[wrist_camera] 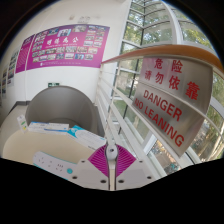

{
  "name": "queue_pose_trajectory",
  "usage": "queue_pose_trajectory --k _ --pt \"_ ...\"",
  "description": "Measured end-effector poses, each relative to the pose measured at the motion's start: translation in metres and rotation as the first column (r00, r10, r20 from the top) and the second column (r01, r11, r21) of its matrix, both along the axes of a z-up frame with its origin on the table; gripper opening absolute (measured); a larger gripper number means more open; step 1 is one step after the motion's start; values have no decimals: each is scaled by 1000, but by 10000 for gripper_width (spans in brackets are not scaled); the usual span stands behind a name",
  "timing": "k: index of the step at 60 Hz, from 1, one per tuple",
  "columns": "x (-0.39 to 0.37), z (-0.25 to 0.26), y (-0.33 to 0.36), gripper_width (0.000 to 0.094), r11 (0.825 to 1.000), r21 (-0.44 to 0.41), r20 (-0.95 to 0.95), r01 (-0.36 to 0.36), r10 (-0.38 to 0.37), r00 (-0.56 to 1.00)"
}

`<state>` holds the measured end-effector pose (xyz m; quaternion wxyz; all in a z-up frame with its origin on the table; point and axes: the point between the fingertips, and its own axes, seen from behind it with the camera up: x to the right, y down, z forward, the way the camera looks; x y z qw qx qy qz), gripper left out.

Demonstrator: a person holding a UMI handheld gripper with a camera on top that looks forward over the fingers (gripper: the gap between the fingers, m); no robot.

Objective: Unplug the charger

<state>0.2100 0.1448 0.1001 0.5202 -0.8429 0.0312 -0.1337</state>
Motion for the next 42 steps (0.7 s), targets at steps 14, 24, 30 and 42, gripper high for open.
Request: queue_pose_trajectory --k 14,24,30,42 --pt "9 -102 -19 149 979 -180 -31 -97 93 995" --pt "-1 -104 -27 472 974 -190 -125 -124 102 987" --pt "-9 -87 -39 729 974 -173 -159 -144 117 980" --pt "-37 -24 -89 860 974 -147 -229 -171 134 964"
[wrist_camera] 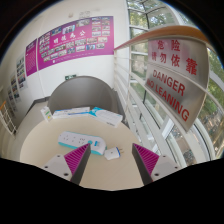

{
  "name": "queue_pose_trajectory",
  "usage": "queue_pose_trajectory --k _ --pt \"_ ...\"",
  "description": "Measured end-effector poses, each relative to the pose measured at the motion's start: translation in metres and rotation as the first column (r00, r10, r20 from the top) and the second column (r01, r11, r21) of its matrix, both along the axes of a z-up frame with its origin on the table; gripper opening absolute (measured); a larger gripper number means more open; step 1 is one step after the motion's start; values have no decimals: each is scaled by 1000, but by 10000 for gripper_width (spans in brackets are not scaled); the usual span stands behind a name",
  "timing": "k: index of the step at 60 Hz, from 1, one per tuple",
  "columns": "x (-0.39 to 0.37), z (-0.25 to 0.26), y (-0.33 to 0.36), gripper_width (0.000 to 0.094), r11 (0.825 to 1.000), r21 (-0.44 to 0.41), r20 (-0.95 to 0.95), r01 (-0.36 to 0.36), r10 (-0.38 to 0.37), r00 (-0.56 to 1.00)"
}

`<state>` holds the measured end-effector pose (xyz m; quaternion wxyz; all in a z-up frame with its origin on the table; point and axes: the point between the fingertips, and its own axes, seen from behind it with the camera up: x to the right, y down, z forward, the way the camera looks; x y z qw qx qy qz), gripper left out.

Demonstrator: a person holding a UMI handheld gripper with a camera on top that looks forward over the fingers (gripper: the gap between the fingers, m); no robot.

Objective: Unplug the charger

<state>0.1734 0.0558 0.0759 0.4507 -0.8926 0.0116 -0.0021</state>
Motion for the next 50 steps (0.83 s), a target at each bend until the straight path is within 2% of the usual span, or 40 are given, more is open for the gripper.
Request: queue_pose_trajectory --k 18,30,50 --pt "-59 104 -138 859 1000 -12 28 3 -3 1000" --pt "-87 140 -224 863 1000 -20 80 11 -9 997" --pt "-116 164 -265 855 1000 14 107 -14 12 994"
